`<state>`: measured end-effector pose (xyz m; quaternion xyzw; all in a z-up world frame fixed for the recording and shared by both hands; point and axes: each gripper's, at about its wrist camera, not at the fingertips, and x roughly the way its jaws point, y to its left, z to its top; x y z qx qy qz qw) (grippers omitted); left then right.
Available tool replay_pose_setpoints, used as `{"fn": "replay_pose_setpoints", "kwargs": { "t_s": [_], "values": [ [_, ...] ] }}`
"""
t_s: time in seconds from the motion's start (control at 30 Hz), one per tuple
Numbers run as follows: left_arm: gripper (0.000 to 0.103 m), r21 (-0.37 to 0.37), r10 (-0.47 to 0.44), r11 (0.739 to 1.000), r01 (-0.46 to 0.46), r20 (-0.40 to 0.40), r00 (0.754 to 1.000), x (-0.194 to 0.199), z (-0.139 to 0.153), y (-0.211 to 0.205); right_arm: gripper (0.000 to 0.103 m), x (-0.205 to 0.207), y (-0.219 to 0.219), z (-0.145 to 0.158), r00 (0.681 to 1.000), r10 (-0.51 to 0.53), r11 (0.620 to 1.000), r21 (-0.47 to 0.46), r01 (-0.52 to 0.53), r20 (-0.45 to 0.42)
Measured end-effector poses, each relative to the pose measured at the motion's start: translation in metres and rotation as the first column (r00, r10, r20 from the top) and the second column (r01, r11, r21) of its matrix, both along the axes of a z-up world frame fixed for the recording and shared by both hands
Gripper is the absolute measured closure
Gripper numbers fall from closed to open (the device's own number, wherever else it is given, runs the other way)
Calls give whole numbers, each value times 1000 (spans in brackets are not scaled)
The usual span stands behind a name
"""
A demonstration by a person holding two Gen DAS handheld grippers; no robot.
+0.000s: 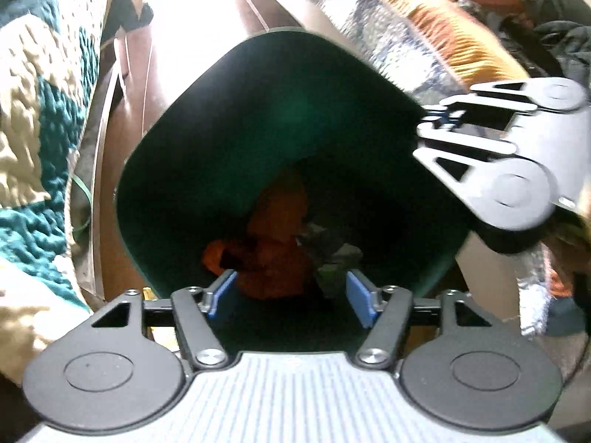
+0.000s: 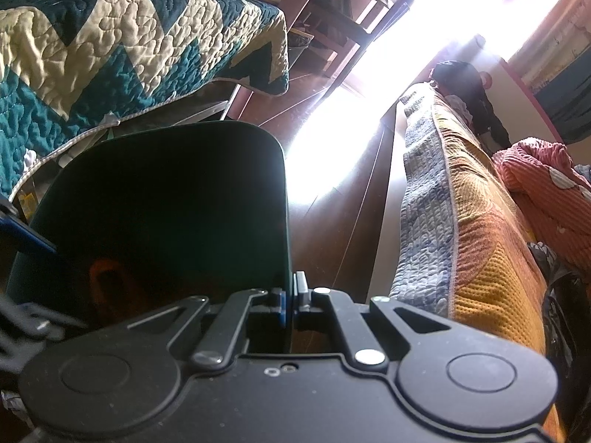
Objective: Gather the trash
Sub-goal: 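Lower the left gripper toward the remaining tissue and snack bag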
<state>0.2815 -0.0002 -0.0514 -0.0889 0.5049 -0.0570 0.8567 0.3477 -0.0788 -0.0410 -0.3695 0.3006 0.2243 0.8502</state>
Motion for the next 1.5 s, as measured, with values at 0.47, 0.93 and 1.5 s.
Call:
{"fn": "replay_pose_setpoints", "kwargs": {
  "t_s": [0.47, 0.93, 1.5],
  "values": [
    [22, 15, -5, 1000, 5, 30, 1000, -44, 14, 1, 99, 2, -1, 1, 1000, 3, 1000, 1, -3, -5],
    [16, 73, 47, 997, -35, -176, 983, -74, -68, 7, 99, 2, -3, 1, 1000, 0, 1000, 3, 0, -6],
    [16, 139, 85, 990, -33, -386, 919, -60, -212, -4, 99, 3, -2, 1, 1000, 5, 1000, 4, -5, -14]
  ]
}}
